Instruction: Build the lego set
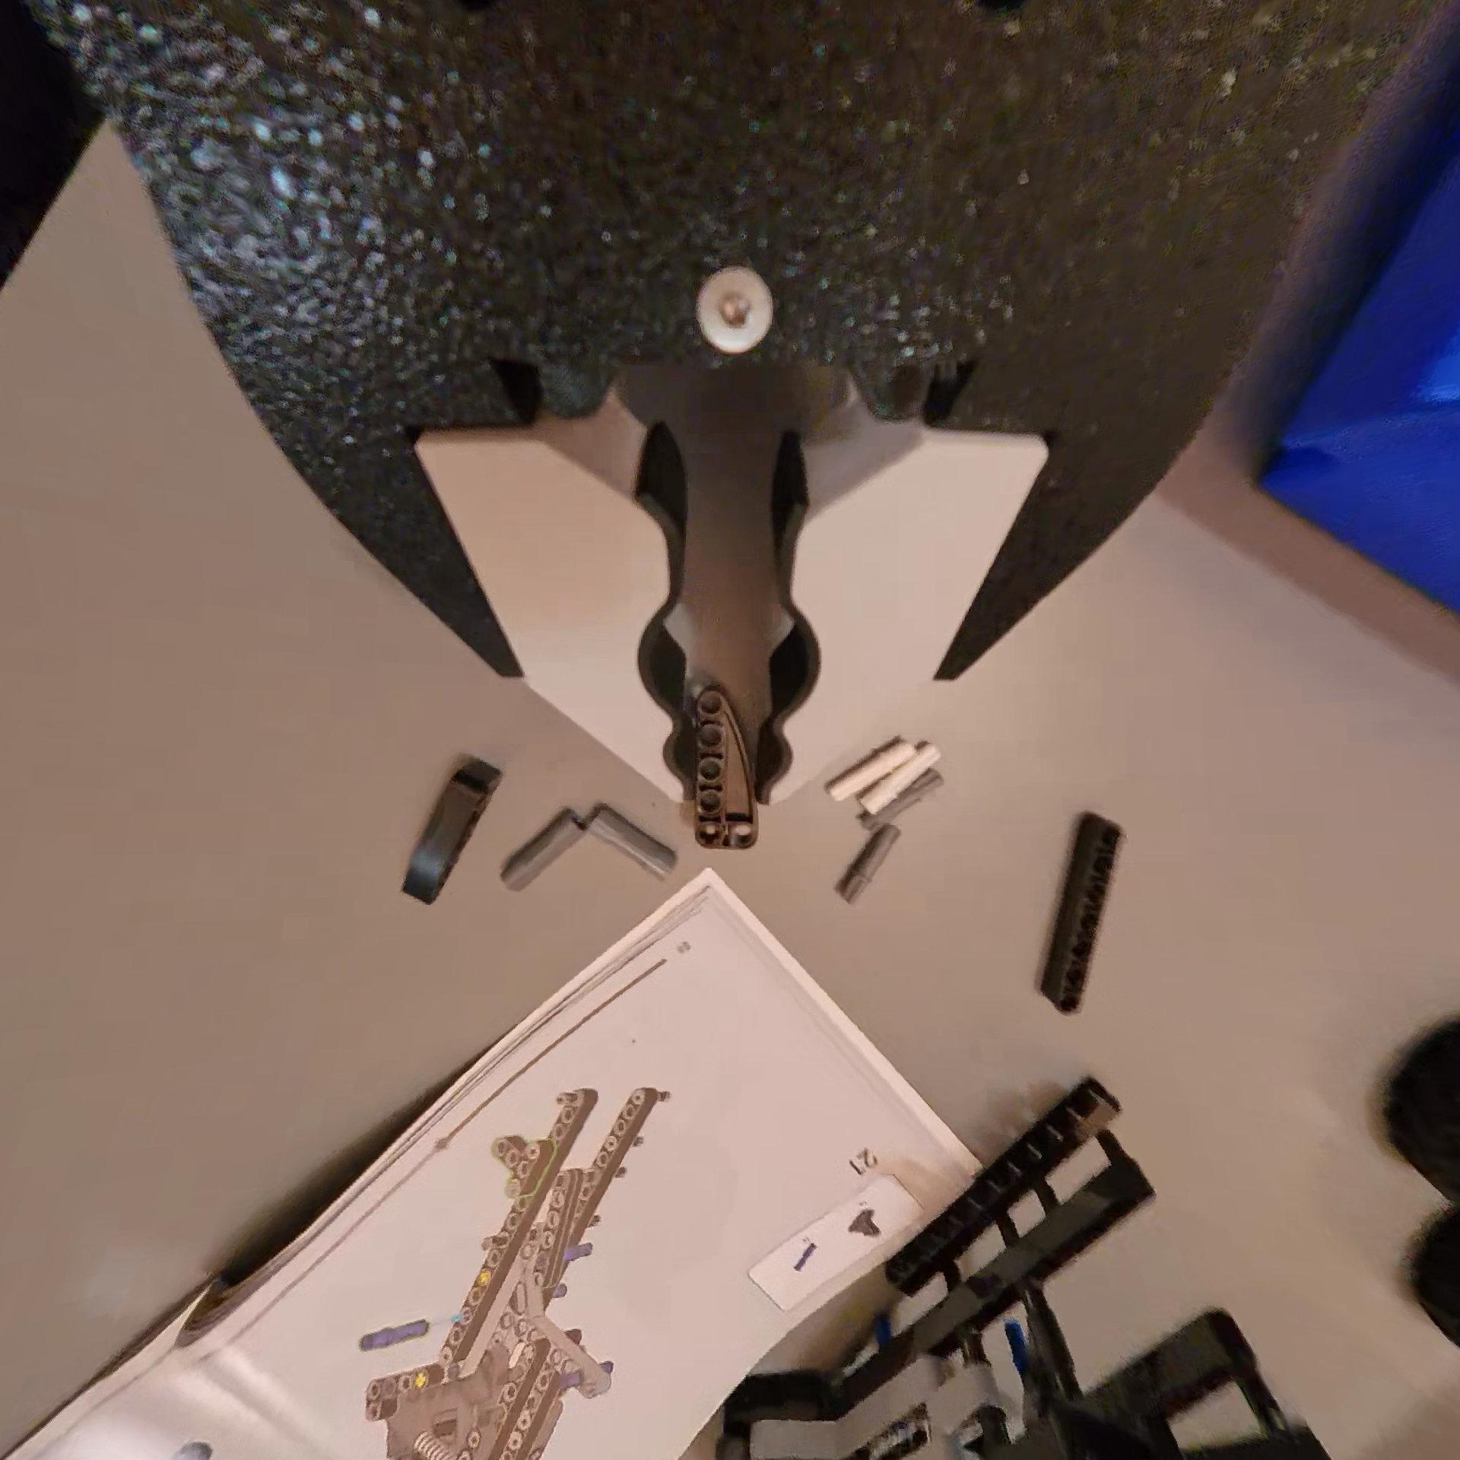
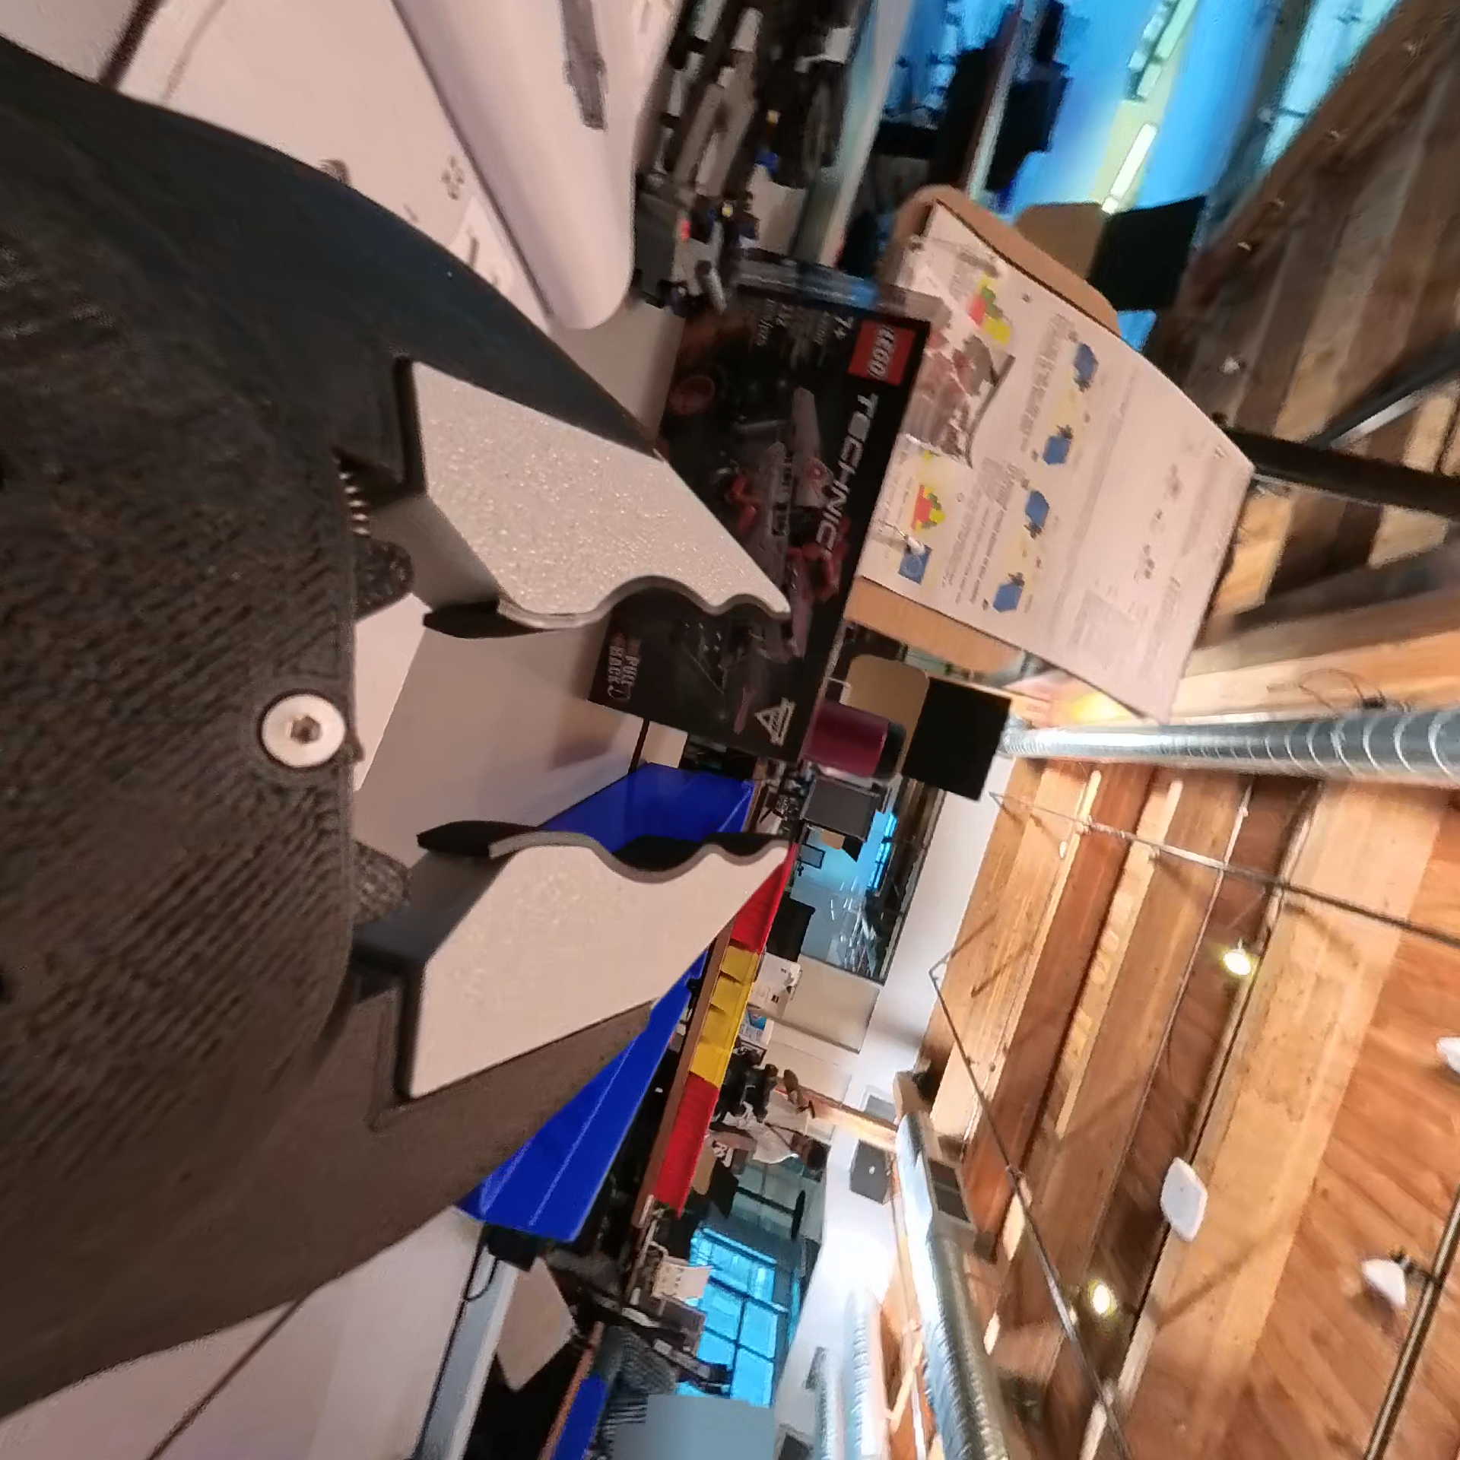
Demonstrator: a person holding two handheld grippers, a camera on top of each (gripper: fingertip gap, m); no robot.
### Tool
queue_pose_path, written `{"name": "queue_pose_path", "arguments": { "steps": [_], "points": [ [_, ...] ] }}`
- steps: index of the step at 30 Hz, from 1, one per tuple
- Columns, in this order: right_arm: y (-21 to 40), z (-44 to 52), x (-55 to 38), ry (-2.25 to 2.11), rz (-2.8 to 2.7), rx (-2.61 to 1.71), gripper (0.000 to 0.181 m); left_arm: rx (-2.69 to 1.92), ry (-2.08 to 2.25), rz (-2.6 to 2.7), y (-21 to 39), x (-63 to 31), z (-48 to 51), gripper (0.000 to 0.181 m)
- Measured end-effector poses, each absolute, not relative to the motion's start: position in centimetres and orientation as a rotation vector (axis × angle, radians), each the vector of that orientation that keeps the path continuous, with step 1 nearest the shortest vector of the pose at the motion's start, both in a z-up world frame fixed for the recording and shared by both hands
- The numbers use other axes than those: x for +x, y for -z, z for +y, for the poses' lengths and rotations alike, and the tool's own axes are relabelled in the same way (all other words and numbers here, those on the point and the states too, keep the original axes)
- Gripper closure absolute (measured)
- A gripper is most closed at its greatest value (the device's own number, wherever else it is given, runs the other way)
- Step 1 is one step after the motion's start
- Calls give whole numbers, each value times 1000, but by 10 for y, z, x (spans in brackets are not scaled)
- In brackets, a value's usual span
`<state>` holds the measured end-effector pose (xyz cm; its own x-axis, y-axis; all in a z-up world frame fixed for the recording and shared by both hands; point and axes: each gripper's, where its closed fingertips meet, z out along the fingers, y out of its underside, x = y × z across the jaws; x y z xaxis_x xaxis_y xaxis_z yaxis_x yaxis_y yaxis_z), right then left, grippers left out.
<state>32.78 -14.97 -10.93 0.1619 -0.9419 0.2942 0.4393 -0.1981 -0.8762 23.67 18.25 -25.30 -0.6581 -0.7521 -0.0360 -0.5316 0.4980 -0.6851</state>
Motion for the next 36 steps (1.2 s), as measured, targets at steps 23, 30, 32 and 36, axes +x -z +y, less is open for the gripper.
{"name": "queue_pose_path", "arguments": {
  "steps": [23,30,32,36],
  "points": [
    [139,-6,184,636,-180,-1632,131,-848,2283,2760,134,161,46,168],
    [136,37,168,275,-353,-1617,146,-922,2315,2869,148,159,47,169],
    [145,47,160,234,-400,-1655,150,-935,2329,2877,149,157,49,169],
    [148,60,154,264,-408,-1623,161,-903,2321,2925,155,149,50,168]
  ]
}}
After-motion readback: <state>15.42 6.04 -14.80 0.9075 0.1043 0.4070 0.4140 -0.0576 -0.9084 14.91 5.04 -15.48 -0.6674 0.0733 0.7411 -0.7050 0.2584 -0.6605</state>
